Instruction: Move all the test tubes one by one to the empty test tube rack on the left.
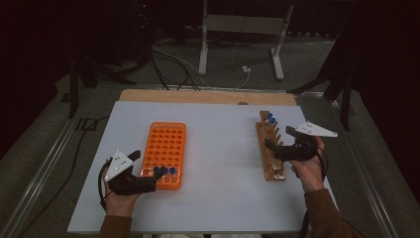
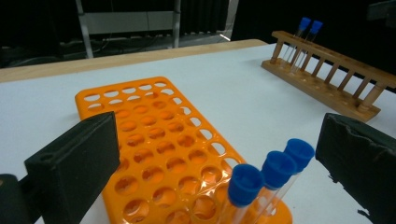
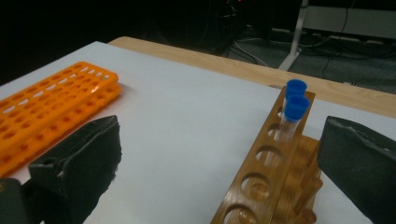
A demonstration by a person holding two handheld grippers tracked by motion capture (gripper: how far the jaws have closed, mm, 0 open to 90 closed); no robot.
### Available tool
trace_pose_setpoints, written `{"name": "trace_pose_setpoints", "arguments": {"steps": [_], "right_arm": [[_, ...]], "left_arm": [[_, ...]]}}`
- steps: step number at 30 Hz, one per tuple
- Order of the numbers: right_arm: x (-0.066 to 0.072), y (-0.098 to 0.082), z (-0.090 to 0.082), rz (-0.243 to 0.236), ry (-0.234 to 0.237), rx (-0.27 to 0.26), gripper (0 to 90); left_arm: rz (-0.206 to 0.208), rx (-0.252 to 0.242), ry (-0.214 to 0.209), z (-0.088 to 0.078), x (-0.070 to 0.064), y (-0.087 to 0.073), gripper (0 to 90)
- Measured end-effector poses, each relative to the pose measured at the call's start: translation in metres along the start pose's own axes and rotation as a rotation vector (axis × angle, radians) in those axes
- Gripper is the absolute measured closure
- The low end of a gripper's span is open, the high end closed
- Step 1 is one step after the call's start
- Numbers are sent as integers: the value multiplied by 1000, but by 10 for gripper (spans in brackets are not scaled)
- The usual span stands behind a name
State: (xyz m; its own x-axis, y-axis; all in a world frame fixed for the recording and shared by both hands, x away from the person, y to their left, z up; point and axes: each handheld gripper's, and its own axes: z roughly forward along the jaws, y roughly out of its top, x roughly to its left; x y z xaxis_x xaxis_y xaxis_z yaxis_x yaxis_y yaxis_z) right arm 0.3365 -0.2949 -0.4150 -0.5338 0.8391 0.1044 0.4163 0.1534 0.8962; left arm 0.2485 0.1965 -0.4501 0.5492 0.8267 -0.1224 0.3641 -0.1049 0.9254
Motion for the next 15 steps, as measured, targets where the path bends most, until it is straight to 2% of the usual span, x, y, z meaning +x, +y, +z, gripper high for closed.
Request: {"name": "trace_pose_setpoints", "arguments": {"steps": [5, 8, 13, 15], "right_arm": [[-9, 8, 9, 5, -27, 0, 12], [-14, 12, 17, 3, -63, 5, 48], [-26, 15, 33, 29, -113, 34, 162], [-31, 15, 41, 36, -126, 71, 231]], "left_arm": [[3, 11, -15, 2, 0, 0, 9], [5, 11, -25, 3, -2, 0, 9], [10, 10, -12, 4, -4, 0, 9], [12, 5, 1, 3, -6, 1, 9]]}}
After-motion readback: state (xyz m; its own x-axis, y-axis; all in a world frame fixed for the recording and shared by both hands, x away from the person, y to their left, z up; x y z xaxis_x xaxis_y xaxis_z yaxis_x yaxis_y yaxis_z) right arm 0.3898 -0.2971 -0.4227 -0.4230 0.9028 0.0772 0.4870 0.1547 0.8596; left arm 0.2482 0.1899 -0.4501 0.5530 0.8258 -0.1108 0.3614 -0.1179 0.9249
